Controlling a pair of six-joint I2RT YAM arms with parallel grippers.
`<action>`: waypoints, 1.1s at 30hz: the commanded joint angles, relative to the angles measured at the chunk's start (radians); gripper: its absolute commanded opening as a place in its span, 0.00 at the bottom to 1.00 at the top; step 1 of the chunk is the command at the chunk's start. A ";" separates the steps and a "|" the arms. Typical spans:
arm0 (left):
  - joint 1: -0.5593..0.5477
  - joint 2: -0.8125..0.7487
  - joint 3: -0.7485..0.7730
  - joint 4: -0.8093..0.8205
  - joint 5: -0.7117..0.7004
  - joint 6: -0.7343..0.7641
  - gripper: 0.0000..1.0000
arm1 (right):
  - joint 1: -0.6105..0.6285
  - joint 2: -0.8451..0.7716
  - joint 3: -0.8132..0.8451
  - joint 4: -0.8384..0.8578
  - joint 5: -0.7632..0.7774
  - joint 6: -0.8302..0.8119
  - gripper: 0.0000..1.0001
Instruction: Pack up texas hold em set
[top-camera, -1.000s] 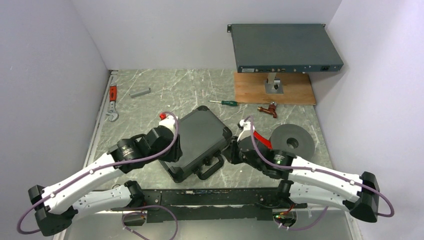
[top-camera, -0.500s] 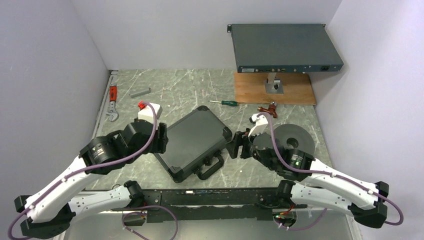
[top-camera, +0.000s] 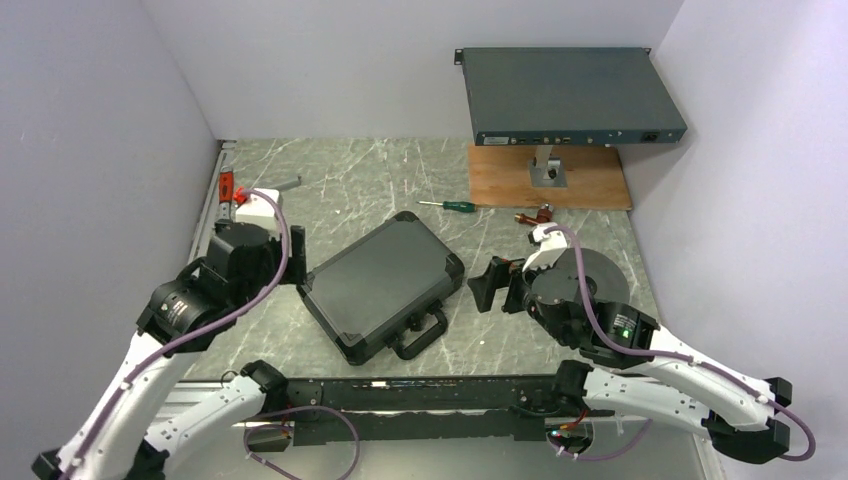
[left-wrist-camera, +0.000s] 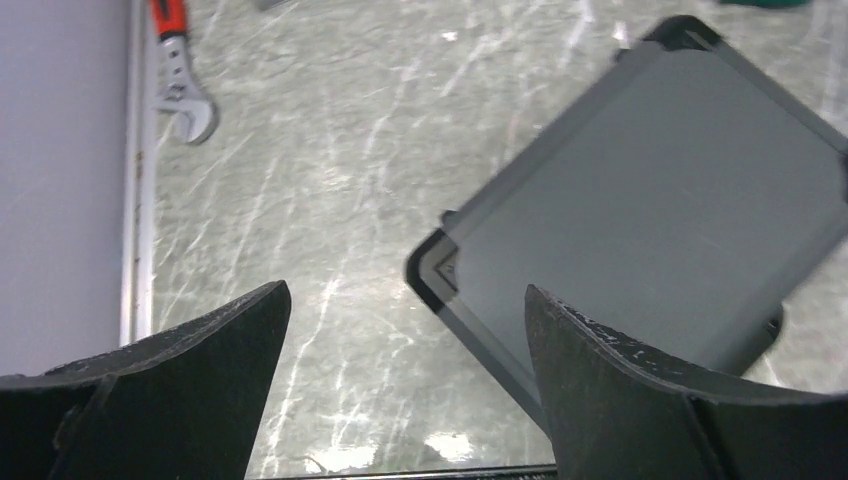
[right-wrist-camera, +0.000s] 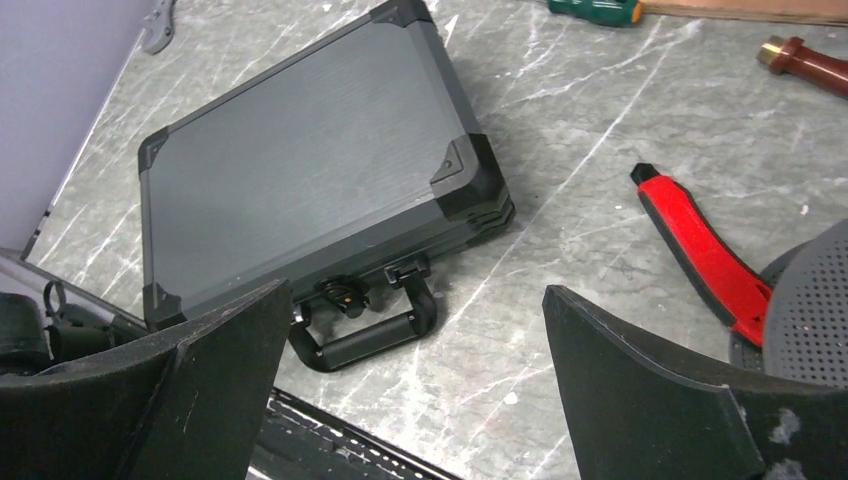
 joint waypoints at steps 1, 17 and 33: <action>0.218 -0.007 -0.055 0.146 0.234 0.159 0.96 | 0.005 -0.016 0.043 -0.032 0.077 0.038 1.00; 0.409 -0.231 -0.464 0.492 0.430 0.163 1.00 | 0.005 0.005 -0.009 0.058 0.195 0.106 1.00; 0.408 -0.201 -0.471 0.532 0.486 0.182 0.99 | 0.005 0.094 0.011 0.044 0.345 0.193 1.00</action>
